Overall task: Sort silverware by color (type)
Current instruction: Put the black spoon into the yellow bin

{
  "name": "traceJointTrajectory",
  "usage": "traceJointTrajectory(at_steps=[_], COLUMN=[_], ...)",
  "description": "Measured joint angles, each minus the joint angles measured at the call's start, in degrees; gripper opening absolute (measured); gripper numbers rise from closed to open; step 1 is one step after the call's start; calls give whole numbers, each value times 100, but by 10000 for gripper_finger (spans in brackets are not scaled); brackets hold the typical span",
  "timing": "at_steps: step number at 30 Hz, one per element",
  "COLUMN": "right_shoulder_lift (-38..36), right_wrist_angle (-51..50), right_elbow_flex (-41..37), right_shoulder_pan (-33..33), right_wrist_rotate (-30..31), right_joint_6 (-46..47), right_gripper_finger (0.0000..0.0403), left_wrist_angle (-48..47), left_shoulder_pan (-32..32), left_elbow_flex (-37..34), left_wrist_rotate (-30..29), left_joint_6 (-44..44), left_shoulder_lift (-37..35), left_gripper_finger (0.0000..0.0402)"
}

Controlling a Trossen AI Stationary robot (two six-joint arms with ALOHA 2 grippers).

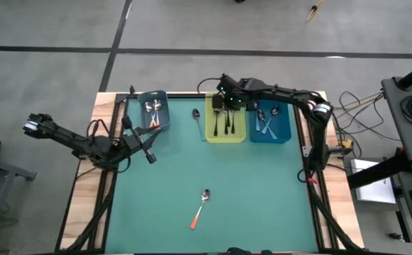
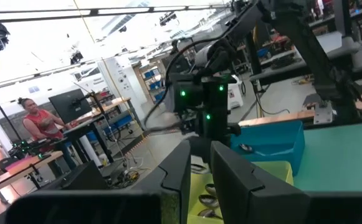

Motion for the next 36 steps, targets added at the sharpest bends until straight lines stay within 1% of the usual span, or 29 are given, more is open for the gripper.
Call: traceJointTrajectory(at_steps=[3, 6, 10, 14, 25, 36], right_shoulder_lift=[127, 208, 278, 363, 640, 671], right_wrist_angle=[-131, -219, -287, -287, -364, -416], right_elbow_flex=[0, 0, 0, 0, 0, 0], right_shoulder_pan=[-64, -110, -52, -56, -51, -49], right_wrist_rotate=[-13, 61, 333, 470, 523, 631], right_joint_6=[18, 66, 87, 138, 132, 168], right_gripper_finger=[9, 9, 9, 9, 9, 9], left_wrist_angle=[-198, -205, -228, -227, -227, -231], left_shoulder_pan=[0, 0, 0, 0, -1, -1], left_elbow_flex=[-3, -4, -4, -4, -4, -4], left_wrist_rotate=[2, 0, 0, -2, -4, -4], left_joint_6=[2, 4, 2, 2, 2, 2], left_shoulder_lift=[0, 9, 11, 13, 17, 22], left_gripper_finger=[46, 46, 46, 46, 46, 46])
